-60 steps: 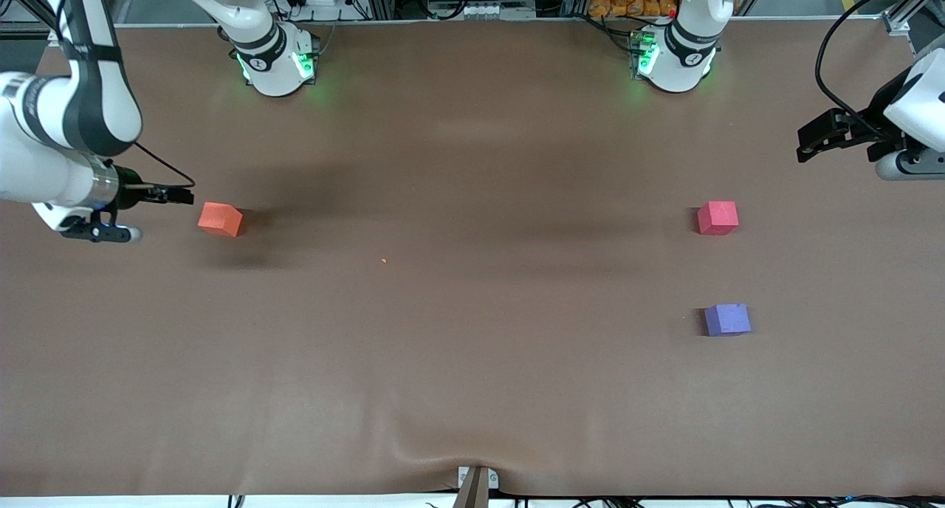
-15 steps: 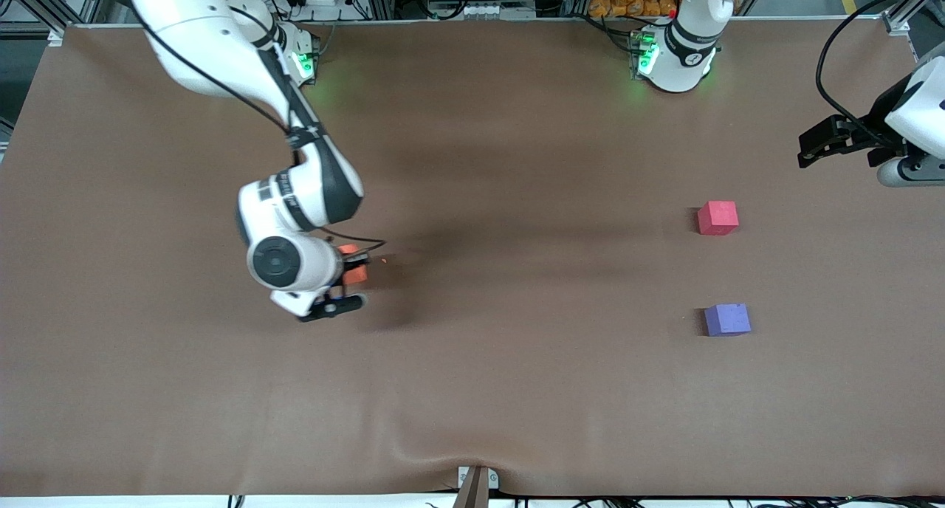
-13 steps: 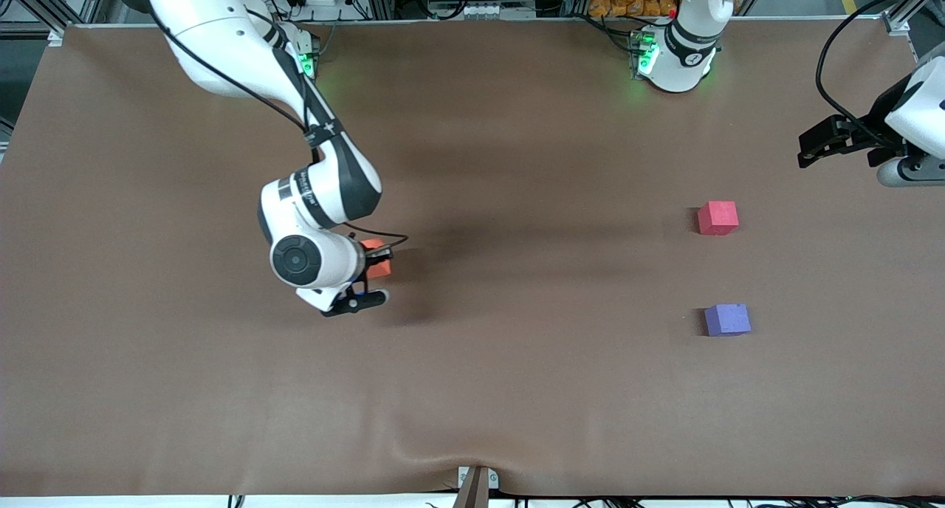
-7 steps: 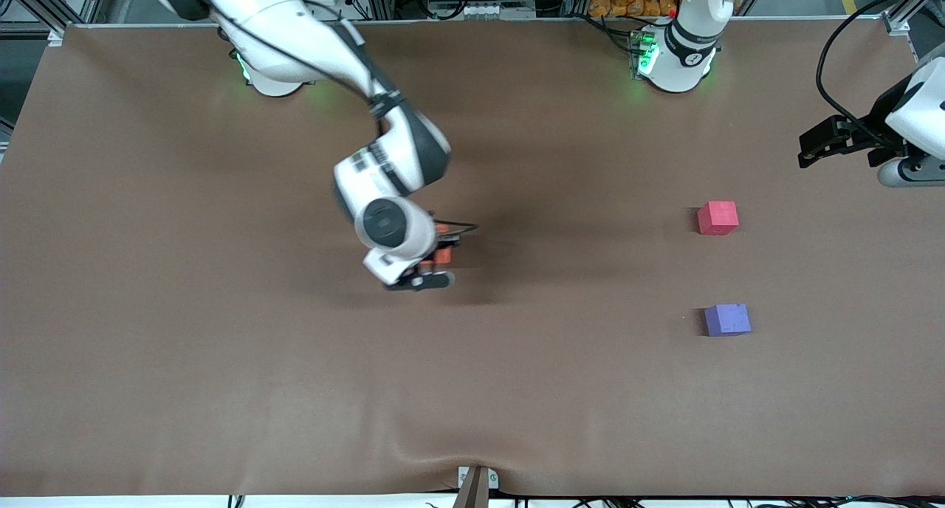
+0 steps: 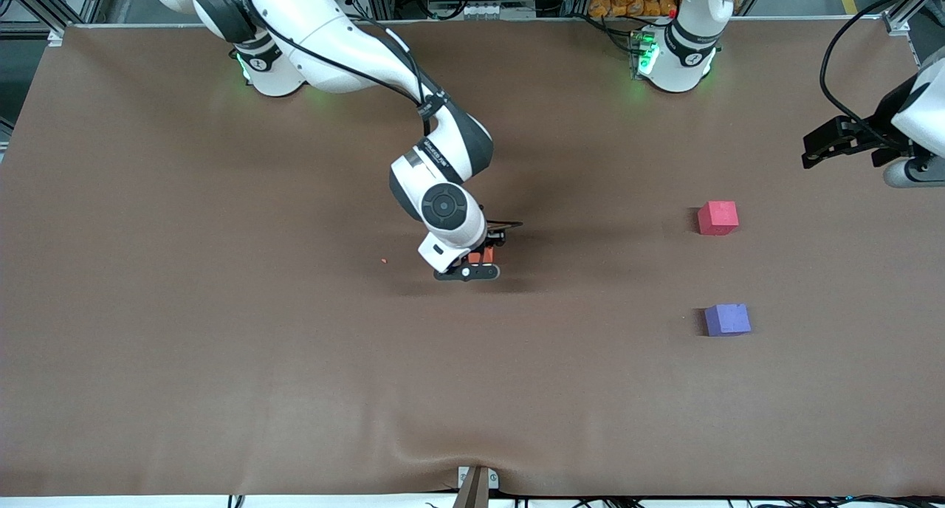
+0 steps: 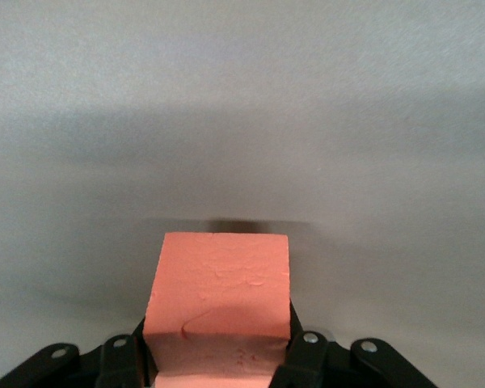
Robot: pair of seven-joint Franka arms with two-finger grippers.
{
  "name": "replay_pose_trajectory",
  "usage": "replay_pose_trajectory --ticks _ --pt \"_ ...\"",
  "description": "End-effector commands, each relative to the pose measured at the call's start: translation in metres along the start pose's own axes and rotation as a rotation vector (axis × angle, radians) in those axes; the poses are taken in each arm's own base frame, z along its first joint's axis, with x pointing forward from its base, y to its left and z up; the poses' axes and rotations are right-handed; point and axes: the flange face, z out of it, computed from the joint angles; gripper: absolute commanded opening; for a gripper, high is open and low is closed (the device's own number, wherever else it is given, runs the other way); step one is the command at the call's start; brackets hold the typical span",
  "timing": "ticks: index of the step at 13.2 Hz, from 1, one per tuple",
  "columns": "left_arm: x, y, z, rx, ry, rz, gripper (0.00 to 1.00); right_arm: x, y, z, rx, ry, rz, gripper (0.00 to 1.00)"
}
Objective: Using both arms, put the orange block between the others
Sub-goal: 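Carry the orange cube with the right gripper to the table middle, then grasp the orange cube with the left gripper while the right gripper holds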
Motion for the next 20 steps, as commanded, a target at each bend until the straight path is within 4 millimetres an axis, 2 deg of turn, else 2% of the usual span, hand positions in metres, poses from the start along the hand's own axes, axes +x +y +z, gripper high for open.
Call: replay_pose_trajectory --ticks 1,2,3,4,5,6,8,9,10,11,12,13,14,15,16,17,18,19,20 --pt "-0.001 -0.003 -0.002 -0.017 0.008 0.003 1.0 0.0 -0.017 0.007 0.033 0.013 0.031 0.0" --pt "-0.001 -0.003 -0.003 -0.017 0.01 0.003 1.0 0.001 -0.016 0.01 0.032 0.012 0.032 0.0" --pt "0.0 -0.003 -0.001 -0.017 0.007 0.002 1.0 0.001 -0.018 0.012 0.035 0.017 0.031 0.06" --pt "-0.001 -0.003 -0.002 -0.017 0.008 0.003 1.0 0.002 -0.017 0.014 0.04 0.027 0.031 0.22" --pt "0.0 -0.002 -0.002 -0.017 0.008 0.003 1.0 0.004 -0.016 0.017 0.041 0.031 0.03 0.58" --pt "0.002 0.003 0.0 -0.017 0.008 0.01 1.0 -0.001 -0.022 0.02 0.04 0.034 0.017 1.0" --pt "0.008 0.011 0.007 -0.017 0.004 0.024 1.0 -0.012 -0.031 0.023 0.03 0.038 -0.004 1.0" --pt "0.011 0.018 0.012 -0.019 -0.005 0.033 1.0 -0.01 -0.03 0.018 0.032 0.041 0.0 1.0" --pt "0.011 0.034 0.013 -0.017 -0.007 0.049 1.0 -0.007 -0.028 0.012 0.032 0.042 0.003 1.0" --pt "0.014 0.054 0.02 -0.014 -0.017 0.078 1.0 -0.008 -0.03 -0.002 0.044 0.052 0.002 1.0" --pt "0.018 0.066 0.028 -0.013 -0.029 0.092 1.0 -0.008 -0.031 -0.016 0.055 0.063 0.002 1.0" --pt "0.022 0.078 0.04 -0.011 -0.05 0.089 1.0 -0.007 -0.029 -0.023 0.051 0.058 0.005 1.0" --pt "0.025 0.091 0.051 -0.006 -0.07 0.079 1.0 -0.006 -0.022 -0.041 0.032 0.037 0.011 1.0" --pt "0.029 0.099 0.06 -0.003 -0.086 0.073 1.0 -0.004 -0.013 -0.052 0.011 0.011 0.02 1.0" --pt "0.03 0.11 0.068 0.001 -0.099 0.081 1.0 0.007 0.006 -0.075 0.001 0.002 0.045 1.0" --pt "0.032 0.131 0.079 0.007 -0.108 0.113 1.0 0.018 0.022 -0.108 0.013 0.024 0.059 1.0" --pt "0.035 0.153 0.086 0.006 -0.101 0.14 1.0 0.03 0.043 -0.143 0.037 0.058 0.079 1.0" --pt "0.037 0.17 0.093 0.01 -0.097 0.137 1.0 0.039 0.066 -0.162 0.035 0.067 0.086 1.0" --pt "0.039 0.188 0.101 0.009 -0.093 0.132 1.0 0.051 0.101 -0.185 0.02 0.08 0.079 1.0"
